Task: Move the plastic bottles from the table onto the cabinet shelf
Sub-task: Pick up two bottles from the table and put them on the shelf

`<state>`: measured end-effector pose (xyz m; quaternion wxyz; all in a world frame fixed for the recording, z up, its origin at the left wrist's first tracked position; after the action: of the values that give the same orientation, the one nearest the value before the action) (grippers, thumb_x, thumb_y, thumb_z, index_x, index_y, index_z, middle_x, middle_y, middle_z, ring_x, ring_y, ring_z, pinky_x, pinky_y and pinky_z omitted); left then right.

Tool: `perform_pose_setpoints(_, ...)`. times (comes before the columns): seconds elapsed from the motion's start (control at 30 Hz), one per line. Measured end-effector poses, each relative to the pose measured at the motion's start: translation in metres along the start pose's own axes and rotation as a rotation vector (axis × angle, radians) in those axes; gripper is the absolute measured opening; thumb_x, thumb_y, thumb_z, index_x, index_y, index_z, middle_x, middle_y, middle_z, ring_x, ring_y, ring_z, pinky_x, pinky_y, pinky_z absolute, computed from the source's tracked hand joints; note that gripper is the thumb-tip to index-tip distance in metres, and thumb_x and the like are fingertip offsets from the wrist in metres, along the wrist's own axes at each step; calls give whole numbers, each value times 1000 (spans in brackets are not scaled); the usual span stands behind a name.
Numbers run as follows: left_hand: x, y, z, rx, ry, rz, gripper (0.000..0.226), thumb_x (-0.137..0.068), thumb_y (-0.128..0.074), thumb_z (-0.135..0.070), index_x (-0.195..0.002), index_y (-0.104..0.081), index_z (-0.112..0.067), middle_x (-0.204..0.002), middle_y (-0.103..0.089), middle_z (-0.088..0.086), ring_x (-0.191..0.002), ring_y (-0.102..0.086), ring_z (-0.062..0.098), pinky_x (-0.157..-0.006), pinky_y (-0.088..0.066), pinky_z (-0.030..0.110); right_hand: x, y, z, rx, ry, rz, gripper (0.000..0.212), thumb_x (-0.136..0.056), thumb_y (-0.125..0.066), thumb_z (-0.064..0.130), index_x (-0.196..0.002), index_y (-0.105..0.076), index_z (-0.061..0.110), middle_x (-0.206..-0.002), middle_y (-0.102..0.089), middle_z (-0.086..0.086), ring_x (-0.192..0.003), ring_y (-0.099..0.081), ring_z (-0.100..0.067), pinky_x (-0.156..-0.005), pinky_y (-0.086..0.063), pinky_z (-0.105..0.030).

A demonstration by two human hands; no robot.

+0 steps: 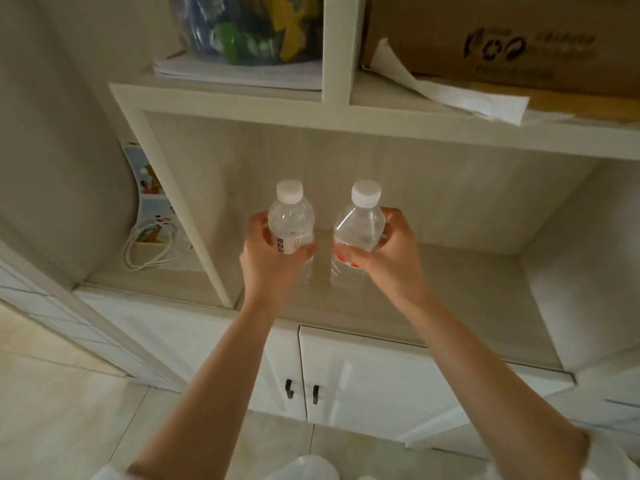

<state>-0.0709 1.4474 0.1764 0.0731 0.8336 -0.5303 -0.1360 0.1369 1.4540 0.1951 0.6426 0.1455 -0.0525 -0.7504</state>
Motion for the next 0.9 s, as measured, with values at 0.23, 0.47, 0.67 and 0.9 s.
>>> perform_pose_setpoints(0.23,-46,-23,14,78,0,111,73,-62,-90,-20,-123,-52,-28,-106,-68,-9,-98,-67,13,-88,-57,38,-32,-16,-10,22,-12,-61,64,-56,-89,15,-108,-52,17,-85,-69,8,-73,-69,-4,-68,-59,-31)
perform_pose_setpoints(0.47,-72,-38,18,66,-53,81,72,-63,-89,-14,-126,-54,-16,-101,-64,-7,-92,-66,14,-85,-55,32,-56,-31,-26,22,-86,-116,70,-50,-88,27,-109,-52,17,-88,-69,2,-78,-71,-21,-69,-61,-43)
perform_pose_setpoints(0.67,-91,-51,21,36,-88,97,75,-61,-90,-14,-127,-55,-11,-105,-66,-2,-97,-67,18,-87,-54,34,-72,-36,-20,45,-58,-135,75,-52,-88,30,-115,-50,15,-95,-69,0,-82,-71,-23,-72,-61,-42)
perform_pose_setpoints(0.9,-107,-53,27,50,-36,103,71,-65,-88,-11,-126,-52,-7,-112,-65,4,-98,-65,21,-86,-53,36,-87,-37,-16,94,-38,-122,71,-59,-87,29,-118,-49,17,-102,-66,2,-94,-67,-21,-83,-57,-39)
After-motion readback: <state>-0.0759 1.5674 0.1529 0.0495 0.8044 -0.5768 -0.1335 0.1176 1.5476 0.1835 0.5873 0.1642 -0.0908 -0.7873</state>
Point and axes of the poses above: each hand's wrist, its own x-axis away from the middle knuckle, its own y-axis out of the back of the hand, z = x × y, the point moved 7 cm from there along -x, towards the middle knuckle
